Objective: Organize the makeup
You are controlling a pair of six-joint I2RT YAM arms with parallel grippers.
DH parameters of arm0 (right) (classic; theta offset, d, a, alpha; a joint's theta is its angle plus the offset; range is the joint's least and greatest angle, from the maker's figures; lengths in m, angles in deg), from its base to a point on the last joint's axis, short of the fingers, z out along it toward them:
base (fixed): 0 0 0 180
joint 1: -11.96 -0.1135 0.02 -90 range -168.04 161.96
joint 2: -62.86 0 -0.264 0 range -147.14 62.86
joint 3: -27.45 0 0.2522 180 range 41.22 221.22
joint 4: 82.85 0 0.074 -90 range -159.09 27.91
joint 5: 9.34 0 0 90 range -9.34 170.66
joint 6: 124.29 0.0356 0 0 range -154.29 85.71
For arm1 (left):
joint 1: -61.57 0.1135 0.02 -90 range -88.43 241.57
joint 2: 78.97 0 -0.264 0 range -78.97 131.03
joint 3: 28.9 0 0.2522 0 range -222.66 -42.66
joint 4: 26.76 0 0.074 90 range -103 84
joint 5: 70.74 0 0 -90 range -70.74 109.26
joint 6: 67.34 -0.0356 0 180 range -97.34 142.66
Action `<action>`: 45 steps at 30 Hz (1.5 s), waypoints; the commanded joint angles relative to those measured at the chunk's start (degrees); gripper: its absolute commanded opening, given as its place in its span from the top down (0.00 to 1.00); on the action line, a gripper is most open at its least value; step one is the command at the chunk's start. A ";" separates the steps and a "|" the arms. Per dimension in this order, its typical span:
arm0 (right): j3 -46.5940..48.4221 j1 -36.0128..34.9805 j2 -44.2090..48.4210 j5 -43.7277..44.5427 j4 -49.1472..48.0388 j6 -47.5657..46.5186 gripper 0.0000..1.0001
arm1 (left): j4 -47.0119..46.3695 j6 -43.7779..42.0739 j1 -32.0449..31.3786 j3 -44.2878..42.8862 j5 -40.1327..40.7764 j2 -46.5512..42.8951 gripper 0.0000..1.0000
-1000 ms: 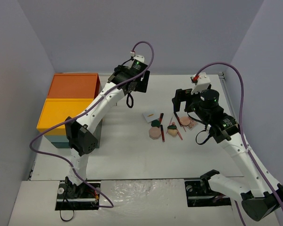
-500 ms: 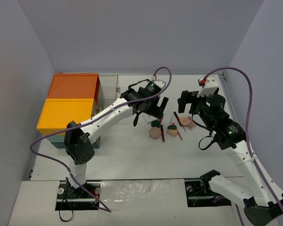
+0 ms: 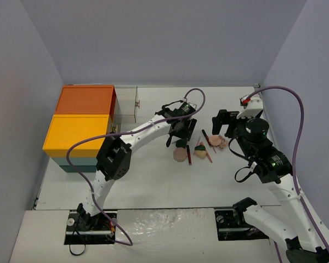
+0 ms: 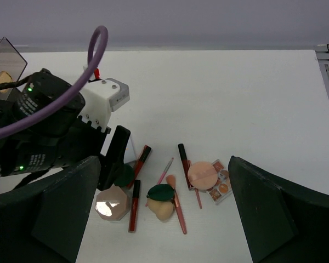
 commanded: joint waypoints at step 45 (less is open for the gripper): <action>0.14 -0.14 -1.58 0.32 -2.54 0.62 0.00 | 1.84 -1.89 -2.76 -5.00 2.61 2.43 0.98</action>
